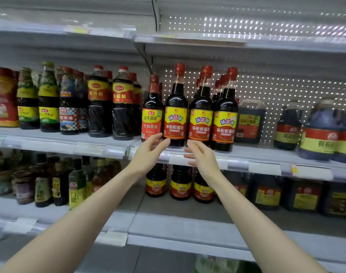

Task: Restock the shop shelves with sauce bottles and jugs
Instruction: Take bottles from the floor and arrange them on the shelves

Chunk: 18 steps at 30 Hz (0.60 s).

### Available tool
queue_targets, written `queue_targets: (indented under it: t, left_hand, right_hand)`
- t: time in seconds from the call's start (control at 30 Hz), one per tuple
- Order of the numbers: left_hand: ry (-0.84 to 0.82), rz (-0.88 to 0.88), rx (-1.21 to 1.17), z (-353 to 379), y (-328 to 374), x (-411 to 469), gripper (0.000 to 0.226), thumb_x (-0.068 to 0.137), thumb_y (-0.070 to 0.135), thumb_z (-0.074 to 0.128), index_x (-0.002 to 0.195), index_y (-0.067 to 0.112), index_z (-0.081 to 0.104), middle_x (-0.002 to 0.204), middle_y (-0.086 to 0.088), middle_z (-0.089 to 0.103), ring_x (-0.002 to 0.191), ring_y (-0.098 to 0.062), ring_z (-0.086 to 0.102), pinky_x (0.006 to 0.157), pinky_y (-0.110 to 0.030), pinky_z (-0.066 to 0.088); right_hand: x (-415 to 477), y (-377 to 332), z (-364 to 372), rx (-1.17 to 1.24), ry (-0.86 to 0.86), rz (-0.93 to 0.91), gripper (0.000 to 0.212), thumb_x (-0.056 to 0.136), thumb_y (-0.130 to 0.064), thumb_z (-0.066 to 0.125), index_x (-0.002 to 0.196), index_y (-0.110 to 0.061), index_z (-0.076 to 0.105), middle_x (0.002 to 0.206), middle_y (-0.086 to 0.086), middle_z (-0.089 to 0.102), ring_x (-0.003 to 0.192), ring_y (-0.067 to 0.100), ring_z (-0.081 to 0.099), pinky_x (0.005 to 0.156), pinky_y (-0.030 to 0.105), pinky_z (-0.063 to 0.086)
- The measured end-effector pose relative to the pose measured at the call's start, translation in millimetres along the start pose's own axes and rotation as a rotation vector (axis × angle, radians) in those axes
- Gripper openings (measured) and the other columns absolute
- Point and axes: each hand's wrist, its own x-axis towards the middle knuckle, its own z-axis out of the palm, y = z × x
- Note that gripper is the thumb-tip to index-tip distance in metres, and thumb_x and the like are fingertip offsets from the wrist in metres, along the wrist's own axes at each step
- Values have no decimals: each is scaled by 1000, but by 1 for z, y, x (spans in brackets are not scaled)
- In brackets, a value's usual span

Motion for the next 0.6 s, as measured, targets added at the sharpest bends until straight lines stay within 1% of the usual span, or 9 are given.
queue_targets:
  t: [0.07,0.17,0.23,0.27,0.33,0.4,0.47,0.5,0.6]
  left_hand:
    - [-8,-45,-3,26,-2,-18,52,93,44,54,139,23,44,116,9,56,111,-11,53,88,-25,44]
    - [-42,-110,14,67,-16,-45,57,91,47,56,141,22,43,124,3,56,114,-13,54,100,-36,45]
    - [-43,-155,10,91,-27,-67,63,84,55,62,137,24,48,121,3,59,111,-12,56,96,-35,47]
    - [-40,-183,-5,103,-33,-78,71,76,62,62,135,25,50,118,4,60,108,-10,57,92,-31,48]
    - [-33,-240,-21,125,-51,-100,84,62,71,59,131,24,53,111,7,61,102,-6,58,83,-26,46]
    - [-50,-321,-20,147,-72,-121,78,68,68,62,131,23,51,109,7,60,103,-9,57,78,-25,46]
    - [-70,-406,-25,164,-96,-139,64,81,57,63,133,23,49,111,6,59,105,-11,57,74,-23,47]
    - [-70,-438,-30,171,-107,-148,61,82,53,64,132,22,50,112,5,60,103,-9,57,73,-22,47]
    - [-66,-510,-38,187,-139,-172,71,68,64,65,126,24,54,112,3,63,101,-9,60,79,-24,47]
  right_hand:
    - [-18,14,-25,-5,-15,34,37,99,-38,48,128,-17,55,115,1,64,100,14,64,83,26,51]
    - [-46,40,-60,-16,-42,75,29,98,-40,49,120,-22,58,111,1,66,97,11,65,82,26,52]
    - [-65,62,-78,-15,-68,113,22,97,-39,51,115,-27,58,110,-1,67,96,12,66,84,29,53]
    - [-74,75,-85,-9,-80,136,21,97,-38,52,114,-28,58,109,-2,67,96,13,66,84,31,53]
    - [-94,102,-96,-2,-97,192,20,96,-36,53,113,-26,59,105,-1,68,93,14,67,83,33,52]
    - [-110,130,-103,13,-108,262,18,96,-35,54,111,-24,59,101,-2,68,93,16,67,83,34,52]
    - [-123,158,-108,19,-121,332,18,96,-35,55,109,-24,58,101,-2,67,94,16,66,84,35,52]
    - [-128,172,-110,25,-125,365,17,95,-35,55,107,-24,58,100,-1,68,93,16,67,85,36,52]
    - [-147,213,-114,38,-130,426,7,95,-33,57,98,-28,60,97,0,69,87,15,68,85,36,52]
